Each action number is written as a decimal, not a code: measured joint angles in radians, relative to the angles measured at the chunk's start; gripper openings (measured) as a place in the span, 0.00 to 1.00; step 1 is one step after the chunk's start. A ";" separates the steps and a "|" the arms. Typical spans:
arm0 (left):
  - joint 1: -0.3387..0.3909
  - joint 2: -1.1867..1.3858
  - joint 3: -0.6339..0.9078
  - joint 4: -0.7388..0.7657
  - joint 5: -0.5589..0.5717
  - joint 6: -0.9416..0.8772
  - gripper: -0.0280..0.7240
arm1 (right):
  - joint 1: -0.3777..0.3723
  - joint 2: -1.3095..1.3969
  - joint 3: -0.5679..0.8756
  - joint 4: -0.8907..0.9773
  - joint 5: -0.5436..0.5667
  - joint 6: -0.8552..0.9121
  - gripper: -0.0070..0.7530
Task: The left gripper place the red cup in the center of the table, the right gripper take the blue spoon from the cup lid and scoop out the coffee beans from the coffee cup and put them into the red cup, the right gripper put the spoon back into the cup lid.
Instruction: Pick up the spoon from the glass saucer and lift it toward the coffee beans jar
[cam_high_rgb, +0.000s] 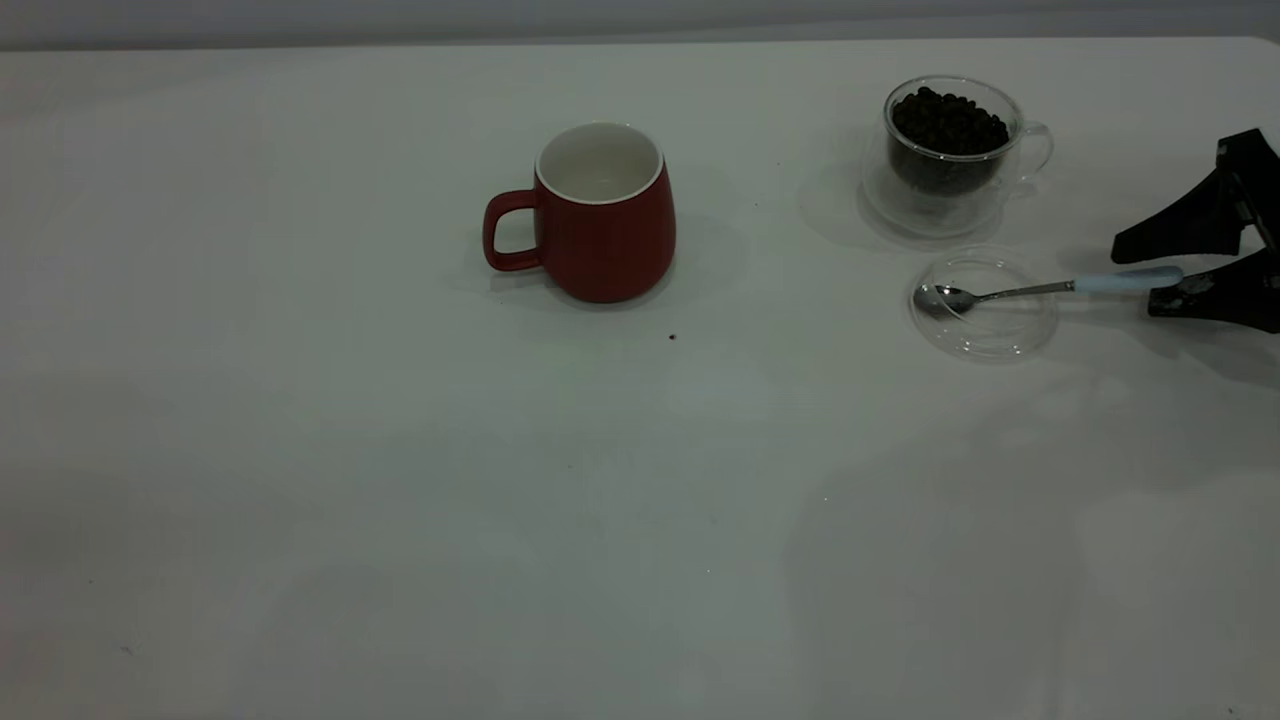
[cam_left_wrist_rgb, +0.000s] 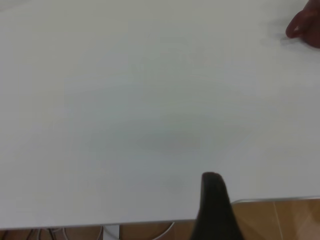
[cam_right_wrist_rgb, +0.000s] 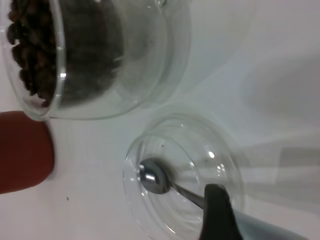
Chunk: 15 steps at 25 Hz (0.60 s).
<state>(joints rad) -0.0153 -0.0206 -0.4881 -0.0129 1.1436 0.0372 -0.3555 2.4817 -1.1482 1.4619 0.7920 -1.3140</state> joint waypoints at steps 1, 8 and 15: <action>0.000 0.000 0.000 0.000 0.000 0.000 0.82 | 0.000 0.000 0.000 0.002 0.006 -0.004 0.71; 0.000 0.000 0.000 0.000 0.000 0.000 0.82 | 0.000 0.000 -0.001 0.005 0.014 -0.013 0.67; 0.000 0.000 0.000 0.000 0.000 0.000 0.82 | 0.000 0.000 -0.001 0.003 0.055 -0.013 0.66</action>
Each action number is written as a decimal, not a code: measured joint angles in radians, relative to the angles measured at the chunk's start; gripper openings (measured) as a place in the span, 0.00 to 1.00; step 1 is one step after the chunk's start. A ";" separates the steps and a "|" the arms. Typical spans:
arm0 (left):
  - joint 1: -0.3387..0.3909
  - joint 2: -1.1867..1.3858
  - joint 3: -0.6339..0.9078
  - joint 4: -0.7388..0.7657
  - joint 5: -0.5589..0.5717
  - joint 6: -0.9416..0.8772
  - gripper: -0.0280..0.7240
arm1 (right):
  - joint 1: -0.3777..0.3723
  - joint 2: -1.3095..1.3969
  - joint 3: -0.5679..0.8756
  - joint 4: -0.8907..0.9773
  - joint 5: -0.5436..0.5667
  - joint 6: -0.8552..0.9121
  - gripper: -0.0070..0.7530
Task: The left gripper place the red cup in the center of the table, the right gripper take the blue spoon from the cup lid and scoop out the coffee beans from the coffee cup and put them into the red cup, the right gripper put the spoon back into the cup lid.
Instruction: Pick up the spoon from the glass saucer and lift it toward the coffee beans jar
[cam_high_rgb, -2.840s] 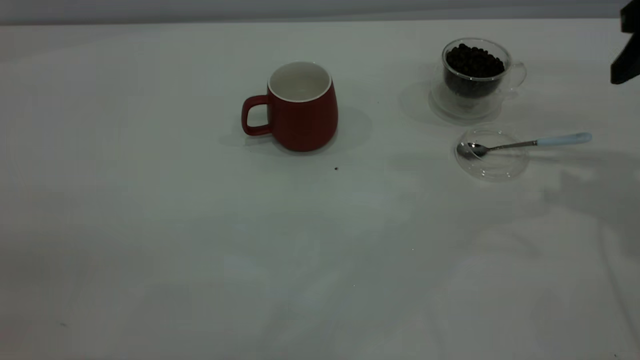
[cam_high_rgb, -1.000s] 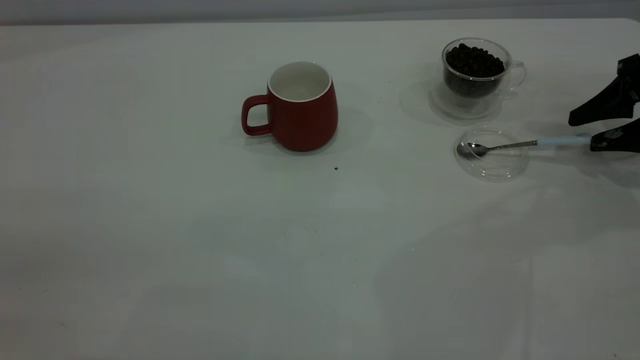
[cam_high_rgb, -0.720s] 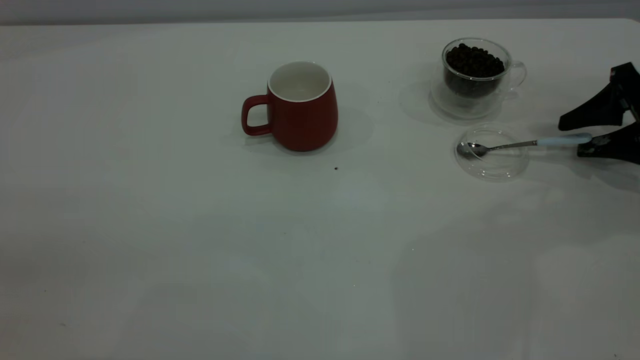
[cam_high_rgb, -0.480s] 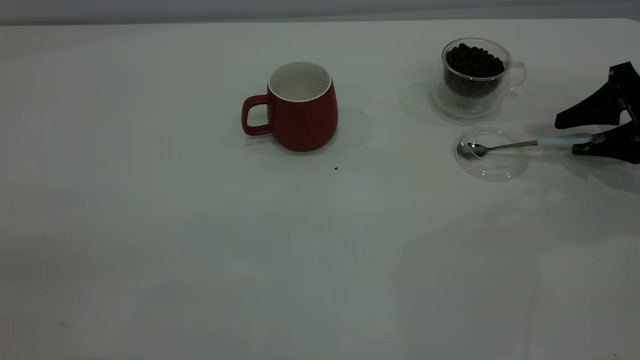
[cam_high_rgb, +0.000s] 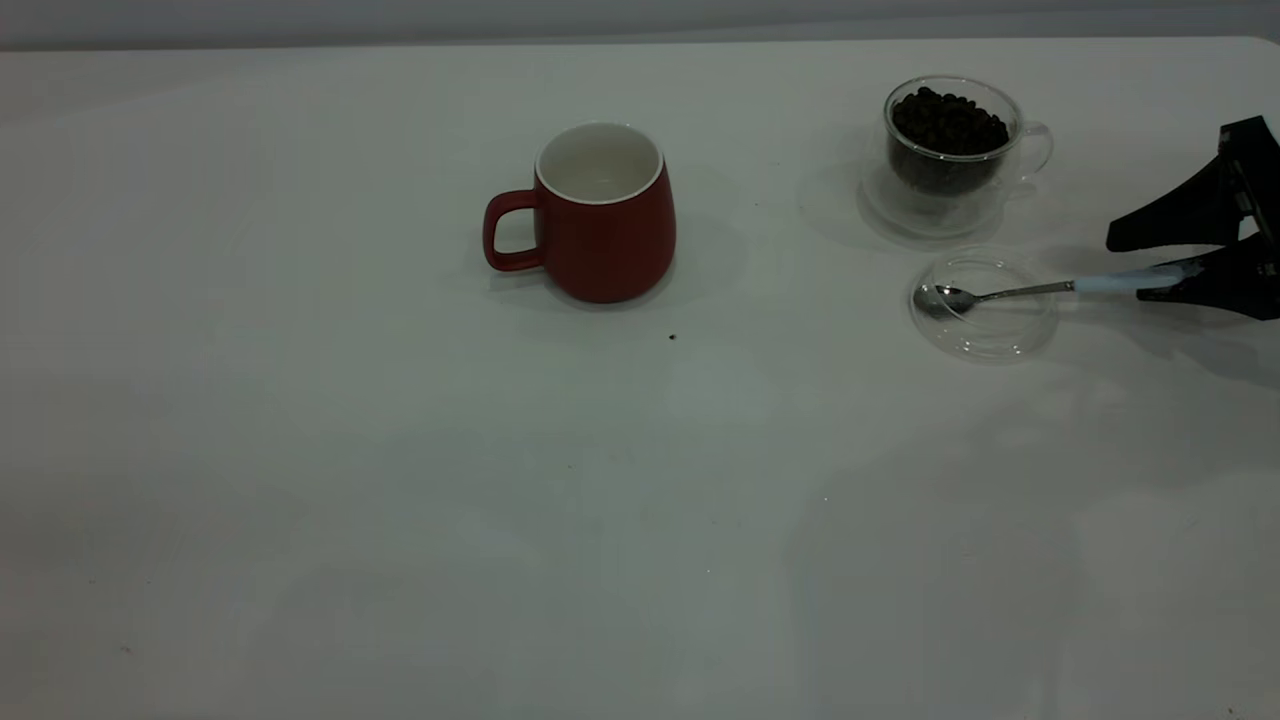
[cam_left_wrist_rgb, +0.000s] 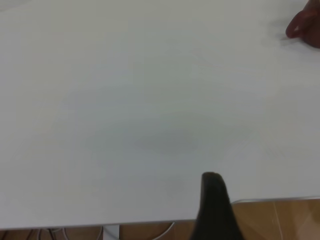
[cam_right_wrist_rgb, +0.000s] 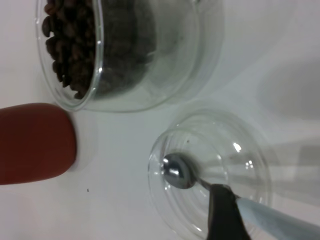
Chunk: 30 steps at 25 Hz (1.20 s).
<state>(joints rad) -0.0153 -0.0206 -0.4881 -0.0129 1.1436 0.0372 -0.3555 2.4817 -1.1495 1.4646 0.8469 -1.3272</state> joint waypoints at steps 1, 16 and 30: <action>0.000 0.000 0.000 0.000 0.000 0.000 0.82 | 0.000 0.000 0.000 -0.001 0.001 0.000 0.66; 0.000 0.000 0.000 0.000 0.000 0.000 0.82 | 0.002 0.018 0.000 -0.005 0.008 0.000 0.66; 0.000 0.000 0.000 0.000 0.000 0.000 0.82 | 0.017 0.018 0.000 -0.041 0.010 0.002 0.65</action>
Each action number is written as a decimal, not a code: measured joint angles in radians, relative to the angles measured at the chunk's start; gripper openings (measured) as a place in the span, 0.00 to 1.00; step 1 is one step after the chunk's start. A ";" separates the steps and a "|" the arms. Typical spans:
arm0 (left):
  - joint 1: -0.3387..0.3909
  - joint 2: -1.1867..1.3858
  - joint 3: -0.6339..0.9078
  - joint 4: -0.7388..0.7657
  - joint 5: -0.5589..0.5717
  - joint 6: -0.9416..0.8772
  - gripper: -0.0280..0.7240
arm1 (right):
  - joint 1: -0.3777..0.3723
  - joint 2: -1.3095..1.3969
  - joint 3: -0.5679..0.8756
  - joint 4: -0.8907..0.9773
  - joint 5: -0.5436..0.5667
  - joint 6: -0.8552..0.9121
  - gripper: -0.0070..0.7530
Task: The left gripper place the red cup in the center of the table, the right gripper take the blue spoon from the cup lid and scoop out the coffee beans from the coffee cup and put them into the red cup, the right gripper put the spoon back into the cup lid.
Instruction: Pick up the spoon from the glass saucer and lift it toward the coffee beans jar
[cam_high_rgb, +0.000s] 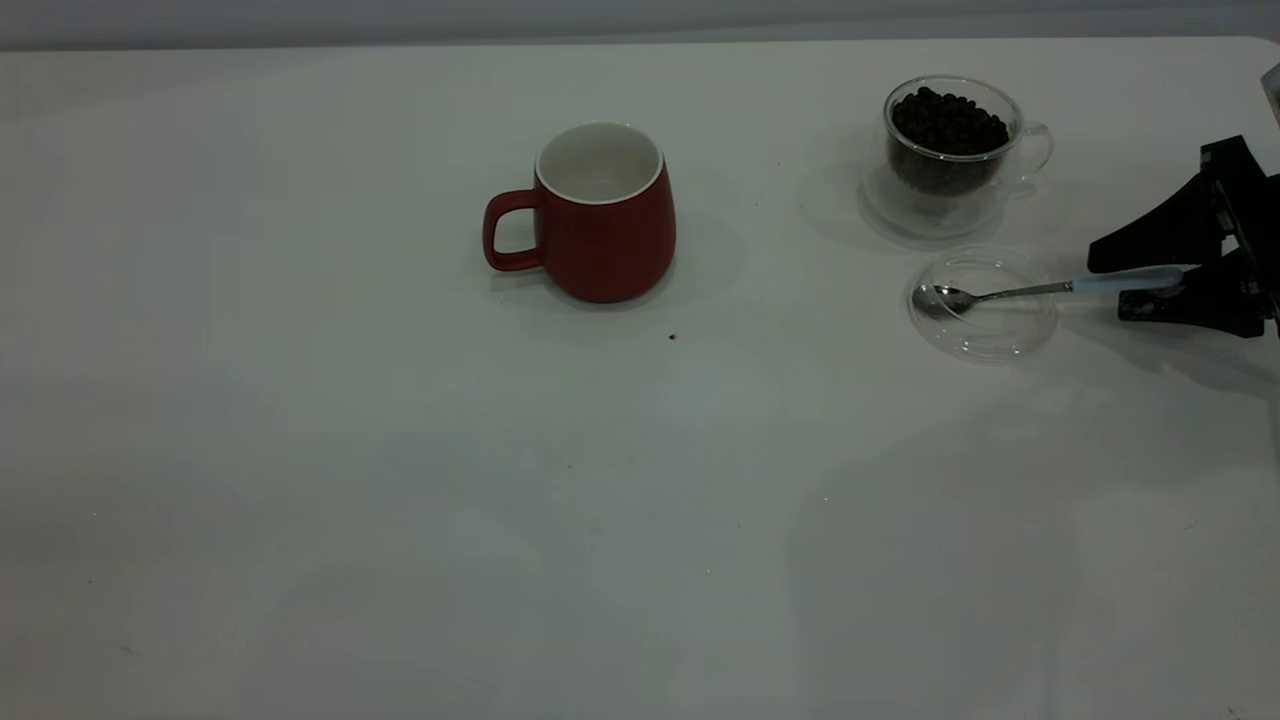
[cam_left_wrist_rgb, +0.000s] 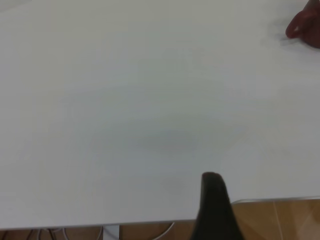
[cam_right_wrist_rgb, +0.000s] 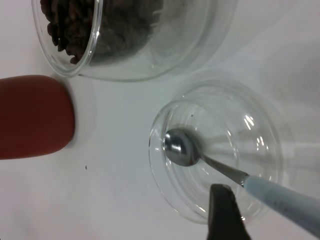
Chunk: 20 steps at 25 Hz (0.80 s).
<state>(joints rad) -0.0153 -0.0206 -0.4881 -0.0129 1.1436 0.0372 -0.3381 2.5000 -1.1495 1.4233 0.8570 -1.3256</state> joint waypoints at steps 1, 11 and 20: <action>0.000 0.000 0.000 0.000 0.000 0.000 0.82 | 0.000 0.000 0.000 0.000 0.000 0.000 0.65; 0.000 0.000 0.000 0.000 0.000 0.000 0.82 | 0.000 0.000 0.000 -0.006 0.000 0.000 0.45; 0.000 0.000 0.000 0.000 0.000 0.000 0.82 | 0.000 0.000 0.000 -0.010 0.035 0.000 0.24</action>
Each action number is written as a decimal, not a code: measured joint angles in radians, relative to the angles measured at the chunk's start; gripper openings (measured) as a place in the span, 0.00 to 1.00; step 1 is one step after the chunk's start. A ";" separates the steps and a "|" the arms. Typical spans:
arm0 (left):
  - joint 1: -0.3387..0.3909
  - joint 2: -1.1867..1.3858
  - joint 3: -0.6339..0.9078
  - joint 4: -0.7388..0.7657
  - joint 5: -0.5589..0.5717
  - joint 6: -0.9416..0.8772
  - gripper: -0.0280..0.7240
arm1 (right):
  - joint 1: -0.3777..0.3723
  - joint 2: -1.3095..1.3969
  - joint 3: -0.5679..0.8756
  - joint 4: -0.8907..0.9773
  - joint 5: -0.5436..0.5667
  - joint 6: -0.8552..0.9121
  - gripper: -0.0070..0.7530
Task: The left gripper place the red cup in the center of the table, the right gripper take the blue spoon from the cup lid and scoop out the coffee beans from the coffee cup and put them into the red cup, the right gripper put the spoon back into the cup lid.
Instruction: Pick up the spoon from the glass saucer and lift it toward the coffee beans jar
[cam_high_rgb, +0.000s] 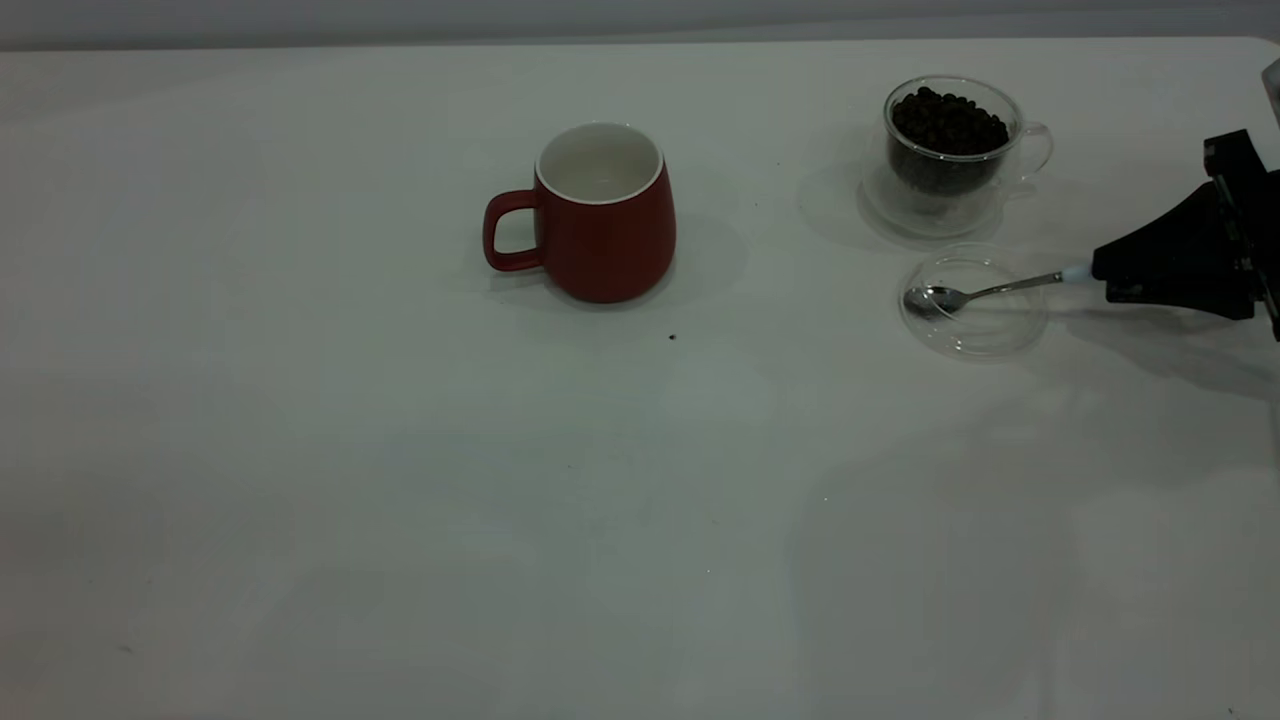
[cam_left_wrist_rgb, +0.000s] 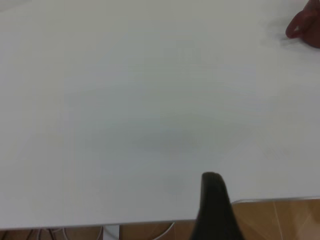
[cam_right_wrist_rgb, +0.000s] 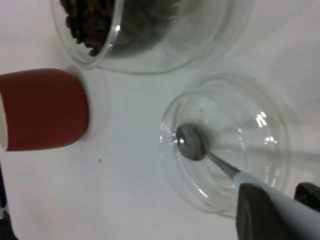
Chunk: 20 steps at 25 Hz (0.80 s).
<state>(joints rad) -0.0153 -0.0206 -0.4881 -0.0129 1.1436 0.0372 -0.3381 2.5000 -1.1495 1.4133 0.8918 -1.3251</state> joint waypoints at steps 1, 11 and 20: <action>0.000 0.000 0.000 0.000 0.000 0.000 0.82 | 0.000 0.000 0.000 0.002 0.005 -0.001 0.23; 0.000 0.000 0.000 0.000 0.000 0.000 0.82 | 0.000 -0.001 -0.001 -0.011 0.045 -0.003 0.16; 0.000 0.000 0.000 0.000 0.000 0.000 0.82 | 0.000 -0.070 -0.002 -0.062 0.013 -0.003 0.16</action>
<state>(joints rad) -0.0153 -0.0206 -0.4881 -0.0129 1.1437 0.0372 -0.3381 2.4299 -1.1516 1.3511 0.9050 -1.3280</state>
